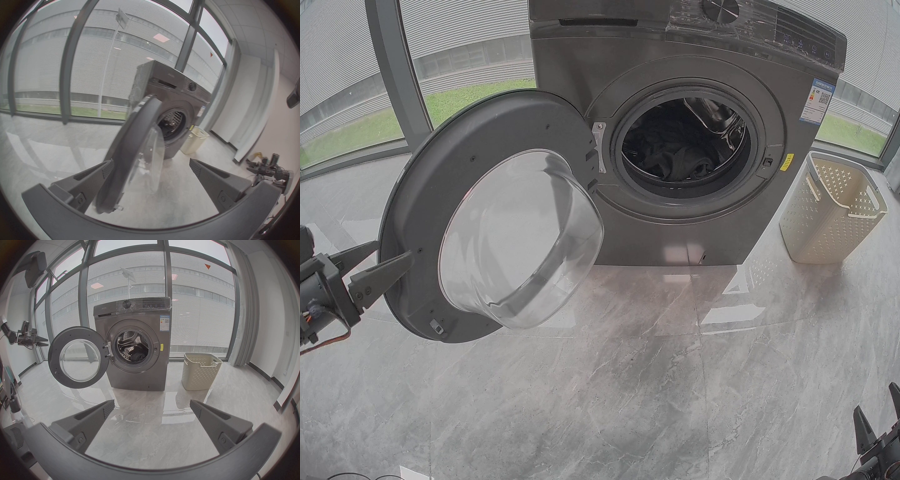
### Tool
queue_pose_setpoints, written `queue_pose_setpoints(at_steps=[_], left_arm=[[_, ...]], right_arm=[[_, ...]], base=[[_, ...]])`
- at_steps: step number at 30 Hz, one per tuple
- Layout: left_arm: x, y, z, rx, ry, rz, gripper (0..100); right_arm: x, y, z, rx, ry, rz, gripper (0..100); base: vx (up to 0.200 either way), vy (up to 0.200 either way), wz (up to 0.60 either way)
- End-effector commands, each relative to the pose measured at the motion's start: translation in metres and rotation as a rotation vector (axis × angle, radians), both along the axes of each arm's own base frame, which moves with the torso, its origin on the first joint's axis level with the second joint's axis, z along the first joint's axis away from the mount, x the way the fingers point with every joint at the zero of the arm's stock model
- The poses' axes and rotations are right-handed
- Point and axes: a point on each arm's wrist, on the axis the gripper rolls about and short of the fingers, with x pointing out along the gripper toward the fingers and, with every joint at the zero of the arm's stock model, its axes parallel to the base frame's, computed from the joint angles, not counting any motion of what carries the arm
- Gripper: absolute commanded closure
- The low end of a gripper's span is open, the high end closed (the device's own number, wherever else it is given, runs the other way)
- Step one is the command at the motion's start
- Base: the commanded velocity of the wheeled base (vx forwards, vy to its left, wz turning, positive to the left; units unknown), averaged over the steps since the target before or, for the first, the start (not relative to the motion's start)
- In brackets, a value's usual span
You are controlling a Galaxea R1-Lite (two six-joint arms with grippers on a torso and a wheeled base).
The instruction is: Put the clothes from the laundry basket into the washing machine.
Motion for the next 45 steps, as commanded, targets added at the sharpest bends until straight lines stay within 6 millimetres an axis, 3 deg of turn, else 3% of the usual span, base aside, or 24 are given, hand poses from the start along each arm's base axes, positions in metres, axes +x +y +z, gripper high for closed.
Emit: queue_pose_setpoints(at_steps=[1, 5, 8, 13, 19, 21, 22, 31, 35, 39, 45], left_arm=[[0.026, -0.013, -0.001, -0.010, 0.042, -0.148, 0], [0.005, -0.028, 0.004, -0.051, 0.024, -0.268, 0], [-0.025, -0.041, 0.014, -0.143, 0.020, -0.416, 0], [-0.036, -0.046, 0.020, -0.176, 0.000, -0.442, 0], [-0.017, -0.019, 0.036, -0.089, -0.126, -0.078, 0], [-0.014, -0.013, 0.037, -0.063, -0.140, -0.028, 0], [-0.008, -0.001, 0.039, 0.005, -0.169, 0.068, 0], [0.024, 0.022, 0.050, 0.099, -0.189, 0.214, 0], [0.042, 0.022, 0.042, 0.101, -0.136, 0.196, 0], [0.058, 0.010, 0.026, 0.090, -0.061, 0.076, 0], [0.059, -0.011, 0.022, 0.062, -0.038, -0.126, 0]], right_arm=[[0.000, 0.000, -0.005, 0.000, 0.000, 0.001, 0], [0.000, 0.000, -0.005, 0.000, 0.000, 0.001, 0], [0.000, 0.000, -0.005, -0.001, 0.000, 0.001, 0], [0.000, 0.000, -0.005, -0.001, 0.000, 0.000, 0], [0.000, 0.000, -0.005, -0.001, 0.000, 0.001, 0], [0.000, 0.000, -0.005, -0.003, 0.000, 0.001, 0], [0.000, 0.000, -0.005, -0.003, 0.000, 0.001, 0], [0.000, 0.000, -0.005, -0.001, 0.000, 0.001, 0], [0.000, 0.000, -0.005, -0.003, 0.000, 0.001, 0], [0.000, 0.000, -0.005, -0.001, 0.000, 0.001, 0], [0.000, 0.000, -0.005, 0.000, 0.000, 0.000, 0]], base=[[0.000, 0.000, 0.00], [0.000, 0.000, 0.00], [0.000, 0.000, 0.00], [0.000, 0.000, 0.00], [0.000, 0.000, 0.00], [0.000, 0.000, 0.00], [0.000, 0.000, 0.00], [0.000, 0.000, 0.00], [0.000, 0.000, 0.00], [0.000, 0.000, 0.00], [0.000, 0.000, 0.00]])
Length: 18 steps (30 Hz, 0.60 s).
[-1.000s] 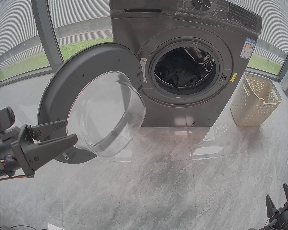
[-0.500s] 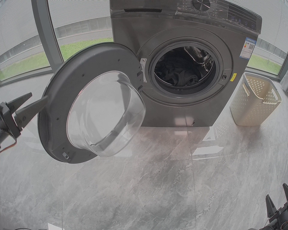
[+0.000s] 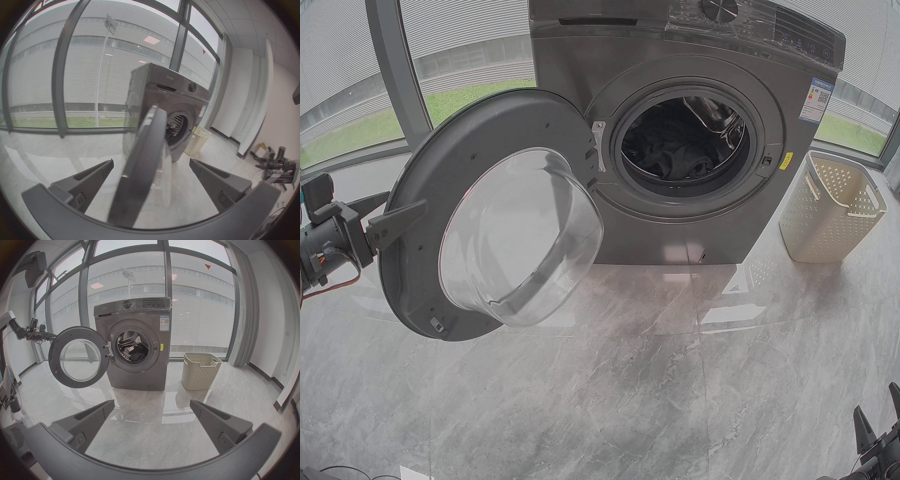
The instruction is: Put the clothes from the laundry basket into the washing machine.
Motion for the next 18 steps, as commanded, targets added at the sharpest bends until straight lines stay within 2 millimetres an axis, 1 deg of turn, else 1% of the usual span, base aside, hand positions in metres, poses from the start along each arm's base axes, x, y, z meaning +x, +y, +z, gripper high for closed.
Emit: queue_pose_setpoints(at_steps=[1, 4, 7, 8, 10, 17, 18], left_arm=[[0.006, -0.018, -0.009, -0.018, 0.058, -0.133, 0], [0.001, -0.031, -0.012, -0.033, 0.074, -0.208, 0], [-0.009, -0.040, -0.008, -0.054, 0.069, -0.267, 0], [-0.019, -0.045, -0.003, -0.083, 0.069, -0.304, 0], [-0.029, -0.049, 0.002, -0.124, 0.073, -0.340, 0], [-0.032, -0.046, -0.002, -0.137, 0.076, -0.307, 0], [-0.030, -0.040, 0.000, -0.142, 0.068, -0.264, 0]], right_arm=[[0.000, 0.000, -0.005, 0.001, 0.000, 0.000, 0], [0.000, 0.000, -0.005, 0.002, 0.001, 0.000, 0], [0.000, 0.000, -0.005, 0.002, 0.000, 0.000, 0], [0.000, 0.000, -0.005, 0.002, 0.001, 0.000, 0], [0.000, 0.000, -0.005, 0.002, 0.000, 0.000, 0], [0.000, 0.000, -0.005, 0.002, 0.000, 0.000, 0], [0.000, 0.000, -0.005, 0.002, 0.000, 0.000, 0]], base=[[0.000, 0.000, 0.00], [0.000, 0.000, 0.00], [0.000, 0.000, 0.00], [0.000, 0.000, 0.00], [0.000, 0.000, 0.00], [0.000, 0.000, 0.00], [0.000, 0.000, 0.00]])
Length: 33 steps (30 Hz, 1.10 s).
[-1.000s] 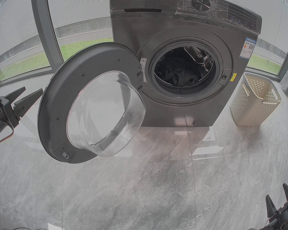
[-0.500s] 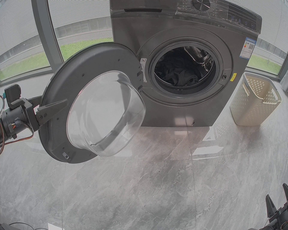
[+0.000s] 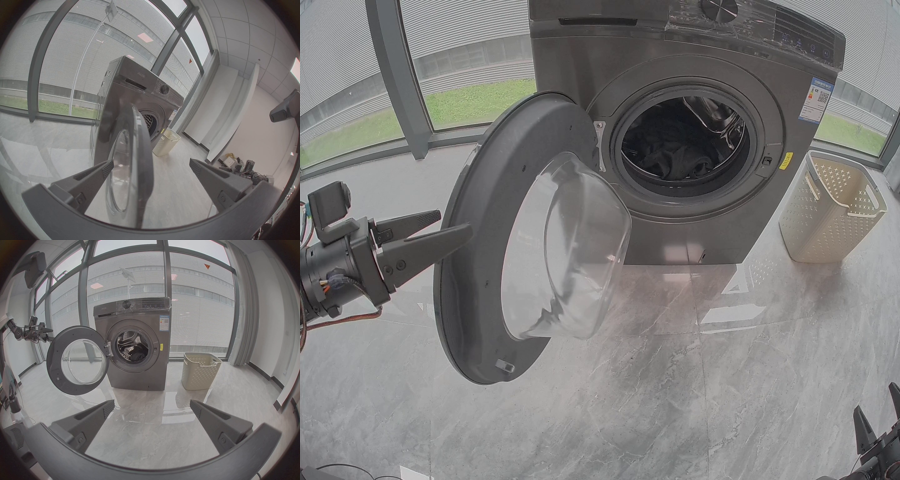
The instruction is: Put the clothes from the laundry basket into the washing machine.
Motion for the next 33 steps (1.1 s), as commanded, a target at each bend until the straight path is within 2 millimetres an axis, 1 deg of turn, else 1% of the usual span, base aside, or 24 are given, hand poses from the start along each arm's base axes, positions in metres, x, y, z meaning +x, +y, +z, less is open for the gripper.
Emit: queue_pose_setpoints(at_steps=[1, 3, 7, 10, 13, 16, 18, 19, 20, 21, 22, 27, 29, 30, 31, 33], left_arm=[[-0.002, 0.013, 0.005, -0.010, -0.028, 0.086, 0], [0.005, 0.024, 0.008, -0.009, -0.046, 0.169, 0], [0.018, 0.041, 0.009, -0.022, -0.082, 0.268, 0], [0.024, 0.047, 0.003, -0.016, -0.075, 0.296, 0], [0.035, 0.043, -0.017, 0.008, 0.003, 0.290, 0], [0.046, 0.028, -0.032, 0.049, 0.046, 0.237, 0], [0.052, 0.021, -0.038, 0.069, 0.063, 0.228, 0], [0.058, 0.014, -0.042, 0.078, 0.073, 0.218, 0], [0.059, 0.014, -0.042, 0.078, 0.072, 0.216, 0], [0.064, 0.001, -0.043, 0.075, 0.061, 0.182, 0], [0.066, -0.006, -0.041, 0.063, 0.043, 0.164, 0], [0.071, -0.035, -0.036, 0.045, 0.009, 0.096, 0], [0.076, -0.044, -0.038, 0.048, 0.016, 0.073, 0], [0.076, -0.044, -0.038, 0.048, 0.016, 0.073, 0], [0.083, -0.055, -0.038, 0.050, 0.018, 0.048, 0], [0.091, -0.064, -0.038, 0.051, 0.015, 0.032, 0]], right_arm=[[0.000, 0.000, -0.005, 0.000, 0.000, 0.001, 0], [0.000, 0.000, -0.005, 0.000, 0.000, 0.001, 0], [0.000, 0.000, -0.005, 0.000, 0.003, 0.001, 0], [0.000, 0.000, -0.005, -0.002, 0.000, 0.001, 0], [0.000, 0.000, -0.005, -0.003, 0.000, 0.001, 0], [0.000, 0.000, -0.005, -0.003, 0.000, 0.001, 0], [0.000, 0.000, -0.005, -0.003, 0.000, 0.001, 0], [0.000, 0.000, -0.005, -0.003, 0.000, 0.001, 0], [0.000, 0.000, -0.005, -0.003, 0.000, 0.001, 0], [0.000, 0.000, -0.005, -0.003, 0.001, 0.001, 0], [0.000, 0.000, -0.005, -0.003, 0.000, 0.001, 0], [0.000, 0.000, -0.005, -0.005, 0.000, 0.001, 0], [0.000, 0.000, -0.005, -0.005, 0.000, 0.001, 0], [0.000, 0.000, -0.005, -0.005, 0.000, 0.001, 0], [0.000, 0.000, -0.005, -0.005, 0.000, 0.001, 0], [0.000, 0.000, -0.005, -0.005, 0.001, 0.001, 0]], base=[[0.000, 0.000, 0.00], [0.000, 0.000, 0.00], [0.000, 0.000, 0.00], [0.000, 0.000, 0.00], [0.000, 0.000, 0.00], [0.000, 0.000, 0.00], [0.000, 0.000, 0.00], [0.000, 0.000, 0.00], [0.000, 0.000, 0.00], [0.000, 0.000, 0.00], [0.000, 0.000, 0.00], [0.000, 0.000, 0.00], [0.000, 0.000, 0.00], [0.000, 0.000, 0.00], [0.000, 0.000, 0.00], [0.000, 0.000, 0.00]])
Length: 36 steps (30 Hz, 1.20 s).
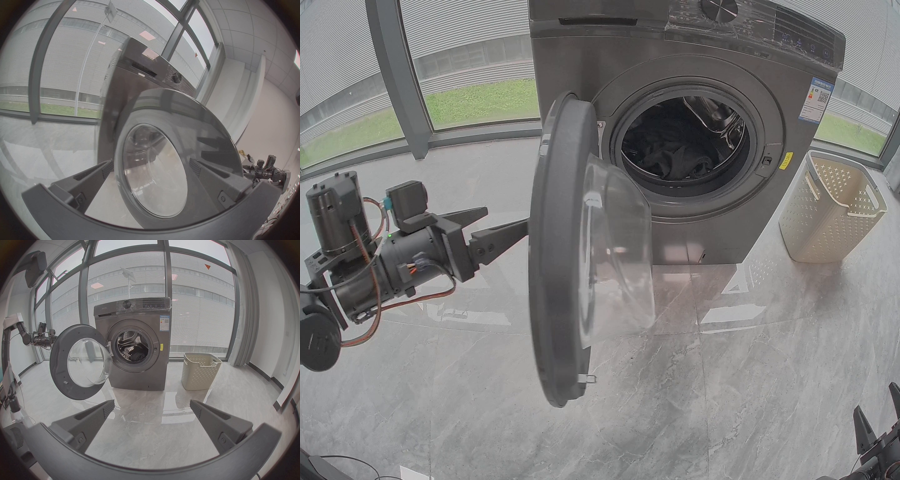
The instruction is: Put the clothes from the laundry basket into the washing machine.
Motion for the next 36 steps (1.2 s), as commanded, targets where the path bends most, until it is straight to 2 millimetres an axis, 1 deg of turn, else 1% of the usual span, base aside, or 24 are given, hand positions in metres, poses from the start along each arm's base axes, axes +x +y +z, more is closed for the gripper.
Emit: queue_pose_setpoints(at_steps=[1, 2, 6, 10, 11, 12, 13, 14, 15, 17, 23, 25, 27, 28, 32, 36], left_arm=[[0.022, -0.027, -0.008, 0.011, 0.028, -0.054, 0], [0.031, -0.040, -0.006, 0.008, 0.019, -0.055, 0], [0.052, -0.068, -0.003, -0.004, -0.004, -0.058, 0], [0.071, -0.090, -0.002, -0.027, -0.019, -0.065, 0], [0.072, -0.091, -0.001, -0.031, -0.019, -0.065, 0], [0.081, -0.098, 0.000, -0.046, -0.023, -0.057, 0], [0.081, -0.098, 0.000, -0.046, -0.023, -0.057, 0], [0.088, -0.102, 0.000, -0.054, -0.028, -0.051, 0], [0.099, -0.109, 0.001, -0.063, -0.043, -0.050, 0], [0.107, -0.117, 0.002, -0.070, -0.054, -0.055, 0], [0.146, -0.142, -0.001, -0.110, -0.108, -0.001, 0], [0.152, -0.146, -0.001, -0.124, -0.111, -0.001, 0], [0.152, -0.149, -0.001, -0.130, -0.110, -0.006, 0], [0.152, -0.157, 0.000, -0.138, -0.102, -0.020, 0], [0.154, -0.163, 0.004, -0.154, -0.098, -0.031, 0], [0.166, -0.171, 0.009, -0.189, -0.123, 0.036, 0]], right_arm=[[0.000, 0.000, -0.005, -0.001, -0.001, 0.000, 0], [0.000, 0.000, -0.005, -0.001, -0.001, 0.000, 0], [0.000, 0.000, -0.005, -0.001, 0.001, 0.000, 0], [0.000, 0.000, -0.005, -0.002, -0.001, 0.002, 0], [0.000, 0.000, -0.005, -0.001, -0.001, 0.002, 0], [0.000, 0.000, -0.005, -0.002, -0.001, 0.002, 0], [0.000, 0.000, -0.005, -0.002, -0.001, 0.002, 0], [0.000, 0.000, -0.005, -0.002, -0.001, 0.002, 0], [0.000, 0.000, -0.005, -0.002, -0.001, 0.002, 0], [0.000, 0.000, -0.005, -0.002, -0.001, 0.002, 0], [0.000, 0.000, -0.005, -0.002, -0.001, 0.002, 0], [0.000, 0.000, -0.005, -0.002, -0.001, 0.002, 0], [0.000, 0.000, -0.005, -0.002, -0.001, 0.002, 0], [0.000, 0.000, -0.005, -0.002, -0.001, 0.002, 0], [0.000, 0.000, -0.005, -0.002, -0.001, 0.002, 0], [0.000, 0.000, -0.005, -0.002, -0.001, 0.002, 0]], base=[[0.000, 0.000, 0.00], [0.000, 0.000, 0.00], [0.000, 0.000, 0.00], [0.000, 0.000, 0.00], [0.000, 0.000, 0.00], [0.000, 0.000, 0.00], [0.000, 0.000, 0.00], [0.000, 0.000, 0.00], [0.000, 0.000, 0.00], [0.000, 0.000, 0.00], [0.000, 0.000, 0.00], [0.000, 0.000, 0.00], [0.000, 0.000, 0.00], [0.000, 0.000, 0.00], [0.000, 0.000, 0.00], [0.000, 0.000, 0.00]])
